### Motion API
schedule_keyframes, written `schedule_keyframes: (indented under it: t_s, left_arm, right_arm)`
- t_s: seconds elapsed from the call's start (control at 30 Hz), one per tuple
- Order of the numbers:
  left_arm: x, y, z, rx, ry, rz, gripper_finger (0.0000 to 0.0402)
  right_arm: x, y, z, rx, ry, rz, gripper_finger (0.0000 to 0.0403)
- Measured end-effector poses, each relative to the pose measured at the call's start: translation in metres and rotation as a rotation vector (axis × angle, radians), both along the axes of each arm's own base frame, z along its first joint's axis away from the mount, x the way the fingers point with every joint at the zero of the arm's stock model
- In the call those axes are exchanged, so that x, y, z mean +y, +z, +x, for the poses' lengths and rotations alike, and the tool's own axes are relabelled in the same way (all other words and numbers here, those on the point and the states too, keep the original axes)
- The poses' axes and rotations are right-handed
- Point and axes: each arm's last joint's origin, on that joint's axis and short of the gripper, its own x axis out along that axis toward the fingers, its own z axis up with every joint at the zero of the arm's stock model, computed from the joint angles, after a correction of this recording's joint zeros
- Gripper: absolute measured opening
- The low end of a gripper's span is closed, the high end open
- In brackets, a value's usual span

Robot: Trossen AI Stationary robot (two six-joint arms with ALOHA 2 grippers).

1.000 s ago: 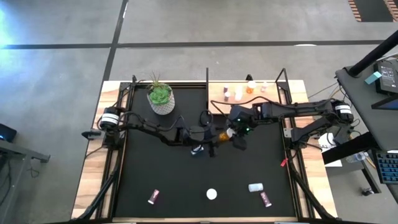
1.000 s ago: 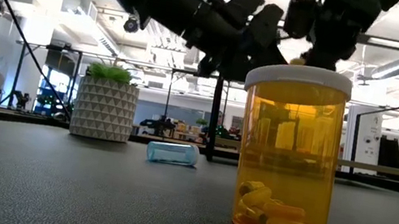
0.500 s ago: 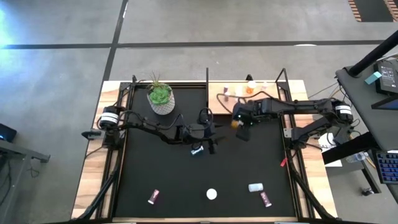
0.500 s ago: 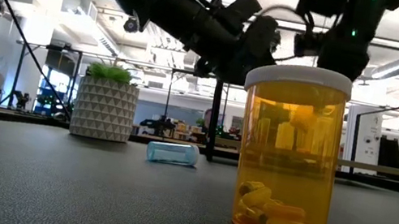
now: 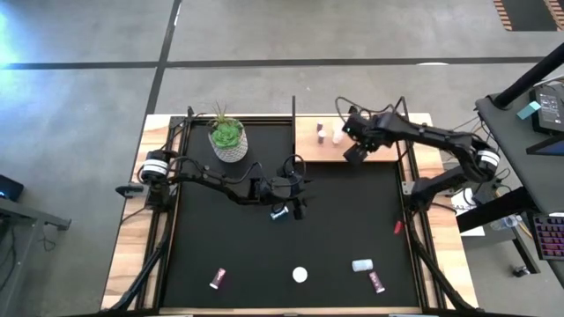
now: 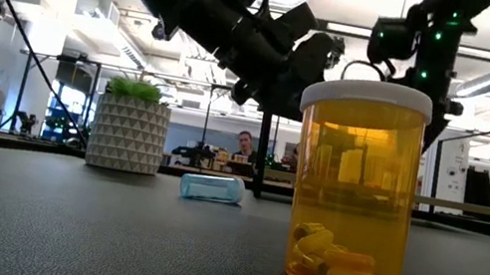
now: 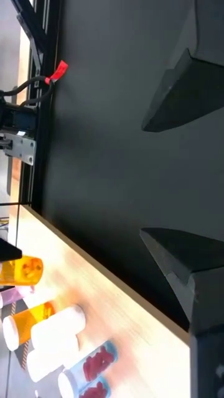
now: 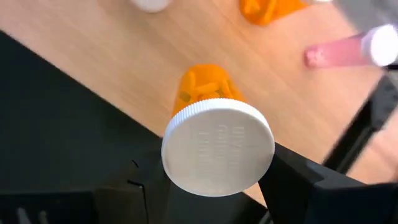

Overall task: Pick and place medicine bottles onto shelf by color
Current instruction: Put the left orange pill bottle on the shelf aligned with the other orange pill bottle

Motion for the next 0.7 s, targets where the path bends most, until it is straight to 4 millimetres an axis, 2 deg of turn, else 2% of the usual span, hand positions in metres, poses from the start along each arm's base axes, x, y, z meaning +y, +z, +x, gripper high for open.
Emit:
schedule_keyframes:
  t_s: [0.1, 0.4, 0.7]
  left_arm:
    - [0.0, 0.0, 0.0, 0.0, -0.004, -0.002, 0.0249]
    - [0.0, 0.0, 0.0, 0.001, -0.006, -0.003, 0.0249]
    - [0.0, -0.001, 0.0, 0.007, -0.006, -0.004, 0.0249]
  right_arm:
    - [-0.011, -0.002, -0.005, -0.048, -0.036, 0.075, 0.0193]
    - [-0.035, -0.019, -0.003, -0.013, -0.044, 0.105, 0.0194]
    - [-0.059, -0.01, 0.011, -0.015, -0.035, 0.098, 0.0194]
